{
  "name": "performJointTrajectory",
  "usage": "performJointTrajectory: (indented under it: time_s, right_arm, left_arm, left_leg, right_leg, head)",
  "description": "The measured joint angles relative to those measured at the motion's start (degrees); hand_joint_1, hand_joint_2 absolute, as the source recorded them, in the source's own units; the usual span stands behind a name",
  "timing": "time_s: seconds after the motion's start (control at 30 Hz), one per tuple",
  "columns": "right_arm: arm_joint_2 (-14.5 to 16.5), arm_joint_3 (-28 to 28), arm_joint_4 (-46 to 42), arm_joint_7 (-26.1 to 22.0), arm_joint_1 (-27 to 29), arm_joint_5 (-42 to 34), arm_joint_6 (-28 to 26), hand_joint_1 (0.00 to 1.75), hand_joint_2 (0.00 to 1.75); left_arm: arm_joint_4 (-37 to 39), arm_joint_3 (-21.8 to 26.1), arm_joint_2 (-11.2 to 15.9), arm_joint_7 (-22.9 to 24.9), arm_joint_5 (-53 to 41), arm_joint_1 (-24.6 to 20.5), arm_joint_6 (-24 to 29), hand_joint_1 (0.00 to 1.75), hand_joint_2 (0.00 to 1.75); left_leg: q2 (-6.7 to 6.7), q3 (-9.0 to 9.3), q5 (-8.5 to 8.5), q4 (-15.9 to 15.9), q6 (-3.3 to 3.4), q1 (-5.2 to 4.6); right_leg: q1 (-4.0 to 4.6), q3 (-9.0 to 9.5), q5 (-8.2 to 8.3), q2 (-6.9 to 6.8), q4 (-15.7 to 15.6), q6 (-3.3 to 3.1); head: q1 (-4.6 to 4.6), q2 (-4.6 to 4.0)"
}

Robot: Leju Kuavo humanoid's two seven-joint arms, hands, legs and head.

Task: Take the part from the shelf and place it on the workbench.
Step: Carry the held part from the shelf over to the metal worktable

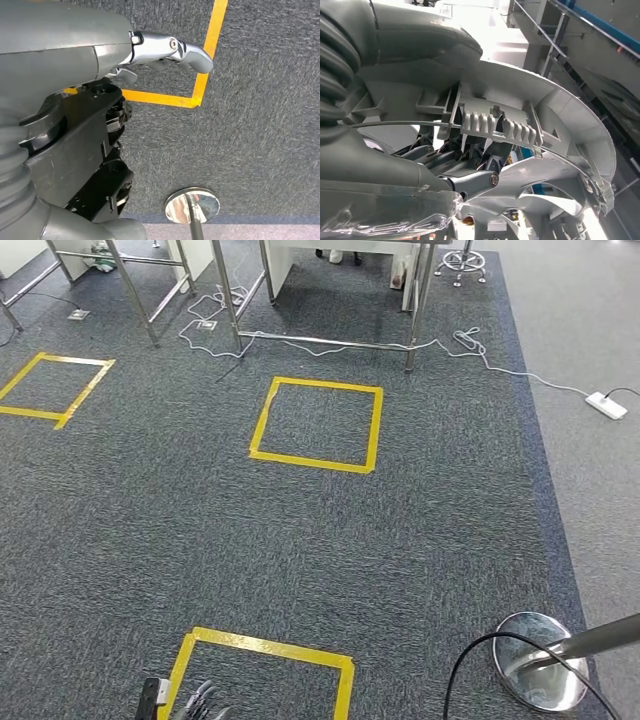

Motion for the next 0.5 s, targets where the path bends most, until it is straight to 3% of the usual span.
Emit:
performJointTrajectory:
  time_s: [0.07,0.13,0.17,0.2,0.23,0.3,0.37,0.5]
  right_arm:
    - [0.00,0.00,-0.03,-0.01,0.04,0.26,-0.01,1.75,1.75]
    - [0.00,-0.01,-0.03,-0.01,0.05,0.58,-0.01,1.75,1.75]
    - [0.00,-0.01,-0.03,0.01,0.05,0.67,-0.01,1.75,1.75]
    - [0.00,-0.02,-0.03,0.02,0.05,0.74,-0.01,1.75,1.75]
    - [0.00,-0.02,-0.04,0.04,0.05,0.80,0.00,1.75,1.75]
    - [-0.01,-0.01,-0.09,0.07,0.03,0.91,-0.01,1.75,1.75]
    - [-0.01,0.02,-0.20,0.10,-0.02,1.05,0.00,1.75,1.75]
    - [0.00,0.09,-0.34,0.10,-0.06,1.21,-0.01,1.75,1.75]
  left_arm:
    - [0.00,0.00,-0.07,-0.03,-0.01,-0.08,-0.01,0.00,1.75]
    - [0.00,0.00,-0.09,-0.04,-0.01,-0.09,-0.02,0.00,1.75]
    - [0.00,0.00,-0.10,-0.04,-0.02,-0.07,-0.02,0.00,1.75]
    - [0.00,0.00,-0.12,-0.04,-0.02,-0.07,-0.03,0.00,1.75]
    - [0.00,0.00,-0.13,-0.04,-0.02,-0.07,-0.03,0.00,1.75]
    - [0.00,0.00,-0.15,-0.04,-0.02,-0.07,-0.04,0.00,1.75]
    - [0.00,0.00,-0.11,-0.06,-0.03,-0.08,-0.04,0.00,1.75]
    - [0.00,0.00,-0.09,-0.11,-0.02,-0.14,-0.06,0.00,1.75]
  left_leg:
    - [0.14,0.25,0.36,-0.55,0.43,0.34]
    - [0.20,0.24,0.33,-0.54,0.61,0.34]
    - [0.21,0.26,0.30,-0.53,0.60,0.34]
    - [0.20,0.32,0.26,-0.50,0.53,0.37]
    - [0.19,0.43,0.17,-0.46,0.40,0.44]
    - [0.14,0.71,-0.18,-0.19,-0.17,0.62]
    - [0.10,0.68,-0.58,0.32,-0.96,0.51]
    - [0.08,0.33,-0.98,0.77,-2.18,0.56]
  right_leg:
    - [0.09,-1.93,-2.60,-0.06,4.21,0.22]
    - [0.13,-5.47,-6.20,-0.09,11.87,0.42]
    - [0.12,-6.83,-7.07,-0.09,14.73,0.53]
    - [0.10,-7.24,-6.83,-0.10,15.54,0.63]
    - [0.06,-6.48,-5.52,-0.12,14.04,0.68]
    - [0.01,-2.54,-1.91,-0.46,6.37,0.78]
    - [0.07,0.20,-0.32,-0.57,1.01,0.16]
    - [0.36,0.02,-0.44,-0.11,0.72,-1.82]
  head:
    - [0.24,0.01]
    - [0.43,0.01]
    - [0.43,0.01]
    - [0.43,0.01]
    - [0.43,0.01]
    - [0.49,-0.01]
    - [0.53,0.00]
    - [0.20,0.00]
